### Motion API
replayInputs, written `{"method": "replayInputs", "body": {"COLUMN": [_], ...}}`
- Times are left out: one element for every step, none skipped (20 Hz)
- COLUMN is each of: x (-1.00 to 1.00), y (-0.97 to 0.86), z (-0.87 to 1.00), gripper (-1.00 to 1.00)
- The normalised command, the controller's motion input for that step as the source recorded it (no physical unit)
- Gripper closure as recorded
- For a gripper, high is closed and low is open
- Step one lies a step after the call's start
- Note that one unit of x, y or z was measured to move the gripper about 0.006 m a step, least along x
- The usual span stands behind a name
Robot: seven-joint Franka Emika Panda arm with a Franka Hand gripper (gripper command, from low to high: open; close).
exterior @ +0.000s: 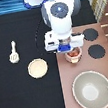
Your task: Take the lid off the pot, put the pot on the plate, and use the tool to push the pot to the front of the table.
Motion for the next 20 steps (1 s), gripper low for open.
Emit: {"method": "replayInputs", "body": {"x": [-0.62,-0.49,-0.38,-0.09,0.0,0.17,0.31,0.39,0.43,0.44,0.47,0.46,0.44,0.4,0.33,0.32,0.29,0.28,0.26,0.25], "y": [-0.05,-0.04,-0.03,-0.04,-0.04,-0.04,-0.04,-0.06,-0.05,-0.04,-0.02,0.0,0.0,0.0,0.0,0.0,0.0,0.0,0.0,0.0], "z": [-0.19,-0.18,-0.16,-0.15,-0.13,-0.12,-0.09,-0.11,-0.09,-0.07,-0.02,0.0,0.0,0.0,-0.04,-0.02,0.0,0.0,-0.02,-0.03], "gripper": [-1.0,-1.0,-1.0,-1.0,-1.0,-1.0,-1.0,-1.0,-1.0,-1.0,-1.0,-1.0,-1.0,-1.0,-1.0,-1.0,-1.0,-1.0,-1.0,1.0]}}
